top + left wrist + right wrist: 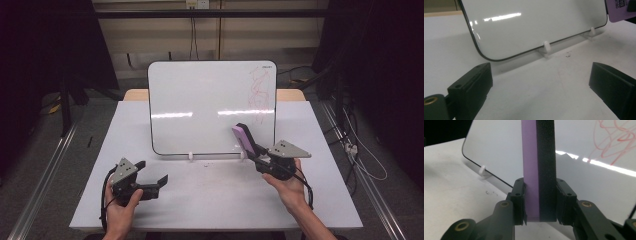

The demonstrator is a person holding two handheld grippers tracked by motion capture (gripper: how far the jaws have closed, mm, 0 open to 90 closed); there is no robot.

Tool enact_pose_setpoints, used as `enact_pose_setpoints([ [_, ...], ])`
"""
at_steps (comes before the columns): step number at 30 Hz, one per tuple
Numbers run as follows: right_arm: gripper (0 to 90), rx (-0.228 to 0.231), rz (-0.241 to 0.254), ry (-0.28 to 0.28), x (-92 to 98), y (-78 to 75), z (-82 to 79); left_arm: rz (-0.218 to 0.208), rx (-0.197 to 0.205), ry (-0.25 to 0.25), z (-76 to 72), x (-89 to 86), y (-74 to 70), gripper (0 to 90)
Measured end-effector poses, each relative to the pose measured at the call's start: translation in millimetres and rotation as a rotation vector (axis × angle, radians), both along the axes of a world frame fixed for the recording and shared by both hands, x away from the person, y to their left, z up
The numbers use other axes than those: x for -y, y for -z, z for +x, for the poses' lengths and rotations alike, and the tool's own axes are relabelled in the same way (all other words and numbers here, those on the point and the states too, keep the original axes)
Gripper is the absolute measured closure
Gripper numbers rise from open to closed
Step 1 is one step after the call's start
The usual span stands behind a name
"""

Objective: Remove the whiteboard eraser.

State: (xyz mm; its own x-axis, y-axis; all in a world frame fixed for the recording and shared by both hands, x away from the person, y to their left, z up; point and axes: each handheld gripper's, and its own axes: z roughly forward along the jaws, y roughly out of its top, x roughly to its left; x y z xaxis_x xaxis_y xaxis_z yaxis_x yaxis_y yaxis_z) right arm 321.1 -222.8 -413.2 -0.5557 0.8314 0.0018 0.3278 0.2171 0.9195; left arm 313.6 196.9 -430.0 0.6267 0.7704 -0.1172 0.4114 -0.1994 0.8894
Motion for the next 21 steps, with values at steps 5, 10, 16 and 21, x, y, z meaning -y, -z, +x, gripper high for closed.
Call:
enact_pose_setpoints([
  [5, 65.0, 0.012, 0.034, -0.010, -2.1, 2.5, 0.0, -0.020, 0.014, 0.000, 2.9, 9.4, -5.6, 4.6],
  [10, 65.1, 0.060, 0.088, -0.039, -5.4, 1.0, -0.6, -0.054, 0.012, 0.036, 5.5, 22.2, -14.5, 4.8],
  [16, 65.1, 0.077, 0.127, -0.066, -13.4, 2.0, -4.3, -0.049, 0.062, 0.074, 5.5, 40.3, -30.5, 4.3],
  [21, 65.1, 0.079, 0.139, -0.078, -17.4, 2.8, -5.3, -0.085, 0.039, 0.084, 13.7, 50.7, -33.7, 4.5],
])
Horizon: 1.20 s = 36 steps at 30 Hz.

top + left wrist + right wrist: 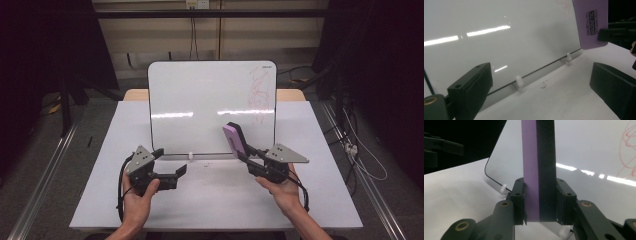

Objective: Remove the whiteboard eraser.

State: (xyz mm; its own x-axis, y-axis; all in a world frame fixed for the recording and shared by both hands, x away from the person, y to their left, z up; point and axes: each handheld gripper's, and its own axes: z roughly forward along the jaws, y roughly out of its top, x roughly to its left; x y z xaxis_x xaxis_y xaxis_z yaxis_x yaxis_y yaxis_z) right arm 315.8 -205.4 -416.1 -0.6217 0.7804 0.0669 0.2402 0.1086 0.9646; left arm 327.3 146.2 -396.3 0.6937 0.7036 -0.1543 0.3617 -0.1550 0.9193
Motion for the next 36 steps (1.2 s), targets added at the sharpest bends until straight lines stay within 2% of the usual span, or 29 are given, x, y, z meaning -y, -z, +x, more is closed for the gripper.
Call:
enact_pose_setpoints([
  [7, 65.1, -0.004, 0.015, -0.004, -5.7, 2.7, 0.5, -0.015, -0.011, 0.020, 10.2, 13.7, -2.0, 4.3],
  [13, 65.0, 0.012, 0.026, -0.017, -9.7, 2.9, -1.7, -0.021, 0.019, 0.027, 12.9, 22.9, -9.0, 4.3],
  [17, 65.0, 0.019, 0.039, -0.021, -14.4, 3.4, -2.1, -0.039, 0.027, 0.031, 12.4, 30.4, -12.6, 4.3],
  [24, 65.0, 0.025, 0.084, -0.048, -24.1, 2.4, -2.4, -0.073, 0.064, 0.062, 15.1, 46.1, -17.8, 3.8],
  [28, 65.0, 0.018, 0.115, -0.056, -28.5, 2.2, 1.3, -0.078, 0.072, 0.083, 19.5, 57.2, -20.8, 3.8],
  [32, 65.0, 0.006, 0.133, -0.058, -31.5, 1.9, 4.6, -0.089, 0.085, 0.080, 21.0, 62.6, -22.9, 4.6],
  [36, 65.0, -0.008, 0.159, -0.063, -35.3, 4.0, 7.2, -0.128, 0.092, 0.071, 22.5, 69.8, -23.4, 7.5],
])
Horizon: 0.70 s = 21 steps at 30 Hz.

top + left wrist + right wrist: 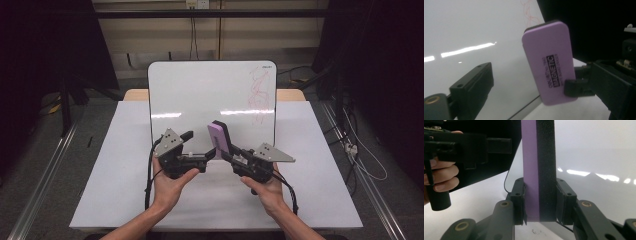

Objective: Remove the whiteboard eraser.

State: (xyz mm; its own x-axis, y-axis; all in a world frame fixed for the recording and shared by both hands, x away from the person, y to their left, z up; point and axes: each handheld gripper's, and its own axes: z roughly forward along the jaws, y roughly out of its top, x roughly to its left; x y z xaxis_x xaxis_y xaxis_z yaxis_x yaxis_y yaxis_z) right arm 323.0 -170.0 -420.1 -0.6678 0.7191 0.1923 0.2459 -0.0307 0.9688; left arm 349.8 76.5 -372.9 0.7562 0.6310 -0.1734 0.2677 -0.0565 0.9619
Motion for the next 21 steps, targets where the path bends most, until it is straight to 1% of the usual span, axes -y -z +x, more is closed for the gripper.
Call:
enact_pose_setpoints([
  [2, 64.9, -0.010, 0.017, -0.005, -1.8, 1.7, 0.2, -0.001, 0.000, 0.005, 1.1, 2.9, 0.3, 11.0],
  [3, 65.0, -0.006, 0.019, -0.009, -3.5, 2.5, -0.5, -0.007, -0.005, 0.009, 1.5, 4.5, 0.6, 14.3],
  [4, 65.0, -0.006, 0.019, -0.009, -3.5, 2.5, -0.5, -0.013, -0.002, 0.011, 1.6, 5.8, 0.7, 14.3],
  [6, 65.0, -0.012, 0.042, -0.015, -4.8, 2.8, -1.5, -0.040, 0.003, 0.002, 0.2, 9.5, 0.8, 17.3],
  [7, 64.9, -0.020, 0.065, -0.018, -6.0, 3.0, -2.9, -0.045, 0.011, 0.007, -0.3, 11.1, 0.7, 22.0],
  [8, 65.0, -0.022, 0.069, -0.017, -6.7, 3.1, -3.5, -0.051, 0.012, 0.006, -1.2, 12.5, 0.8, 24.2],
  [9, 65.0, -0.025, 0.077, -0.017, -7.0, 3.4, -3.9, -0.065, 0.020, 0.000, -2.2, 13.8, 1.4, 26.4],
  [10, 64.9, -0.030, 0.089, -0.016, -7.0, 3.6, -4.0, -0.066, 0.023, -0.003, -3.0, 15.1, 2.1, 26.8],
  [11, 64.9, -0.030, 0.089, -0.016, -7.0, 3.6, -4.0, -0.067, 0.026, -0.013, -4.4, 15.8, 3.1, 26.8],
  [12, 64.9, -0.028, 0.090, -0.013, -6.9, 3.8, -3.7, -0.077, 0.028, -0.018, -5.2, 16.4, 4.4, 29.2],
  [13, 64.9, -0.037, 0.105, -0.009, -6.1, 4.2, -3.3, -0.075, 0.020, -0.014, -5.1, 17.4, 5.3, 32.5],
  [14, 64.9, -0.037, 0.105, -0.009, -6.1, 4.2, -3.3, -0.068, 0.017, -0.013, -5.1, 18.3, 6.3, 32.5],
  [15, 64.9, -0.037, 0.104, -0.004, -5.3, 5.1, -2.3, -0.068, 0.022, -0.020, -5.2, 18.9, 7.7, 34.6],
  [17, 64.9, -0.045, 0.111, -0.003, -5.1, 5.6, -2.2, -0.067, 0.016, -0.025, -4.3, 20.3, 10.4, 34.8],
  [18, 64.9, -0.049, 0.106, 0.003, -4.6, 6.8, -2.2, -0.067, 0.014, -0.031, -3.8, 20.6, 11.5, 37.6],
  [19, 64.9, -0.052, 0.112, 0.004, -4.2, 7.4, -2.1, -0.065, 0.013, -0.036, -3.3, 20.5, 12.3, 39.3],
  [21, 64.9, -0.057, 0.115, 0.007, -3.8, 8.0, -2.0, -0.064, 0.004, -0.030, -1.5, 21.1, 13.6, 39.3],
])
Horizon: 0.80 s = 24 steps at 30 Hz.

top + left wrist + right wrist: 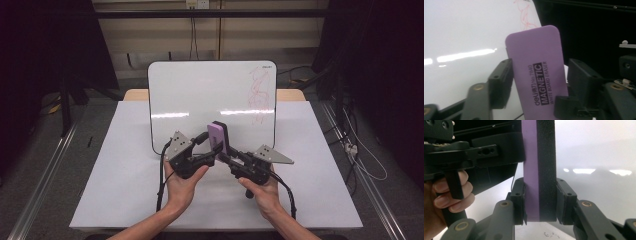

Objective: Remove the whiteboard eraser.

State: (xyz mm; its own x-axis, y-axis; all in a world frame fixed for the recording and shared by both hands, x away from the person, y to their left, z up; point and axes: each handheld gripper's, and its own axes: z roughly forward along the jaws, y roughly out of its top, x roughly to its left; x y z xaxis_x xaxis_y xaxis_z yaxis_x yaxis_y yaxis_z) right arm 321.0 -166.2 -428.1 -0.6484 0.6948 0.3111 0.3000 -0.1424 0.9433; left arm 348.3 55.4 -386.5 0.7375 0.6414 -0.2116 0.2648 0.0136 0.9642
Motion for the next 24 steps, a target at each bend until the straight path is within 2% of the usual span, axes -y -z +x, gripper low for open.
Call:
enact_pose_setpoints([
  [2, 64.8, 0.000, -0.004, 0.004, 0.6, 1.2, 0.5, -0.015, -0.013, 0.008, 1.4, 0.2, 1.5, 38.5],
  [6, 64.9, 0.002, -0.005, 0.005, -0.2, 1.1, 0.9, -0.016, -0.017, 0.004, 1.4, 0.9, 2.2, 33.7],
  [9, 64.8, 0.010, -0.011, -0.004, -1.3, 0.4, -0.3, -0.015, -0.035, 0.000, 2.4, 0.5, 3.9, 31.7],
  [10, 64.8, 0.012, -0.016, -0.007, -2.6, 0.1, -1.5, -0.018, -0.036, 0.010, 2.8, 0.3, 4.6, 37.1],
  [15, 64.8, 0.007, -0.011, -0.010, -3.0, 1.2, -0.7, -0.032, -0.060, 0.021, 5.4, 0.5, 6.1, 38.2],
  [19, 64.8, 0.011, -0.012, -0.011, -2.8, 0.8, -0.5, -0.039, -0.056, 0.029, 6.6, 0.4, 6.2, 38.4],
  [24, 63.8, 0.011, -0.020, -0.002, -4.1, 0.2, -0.5, -0.055, -0.089, 0.047, 8.3, -0.7, 5.8, 40.8],
])
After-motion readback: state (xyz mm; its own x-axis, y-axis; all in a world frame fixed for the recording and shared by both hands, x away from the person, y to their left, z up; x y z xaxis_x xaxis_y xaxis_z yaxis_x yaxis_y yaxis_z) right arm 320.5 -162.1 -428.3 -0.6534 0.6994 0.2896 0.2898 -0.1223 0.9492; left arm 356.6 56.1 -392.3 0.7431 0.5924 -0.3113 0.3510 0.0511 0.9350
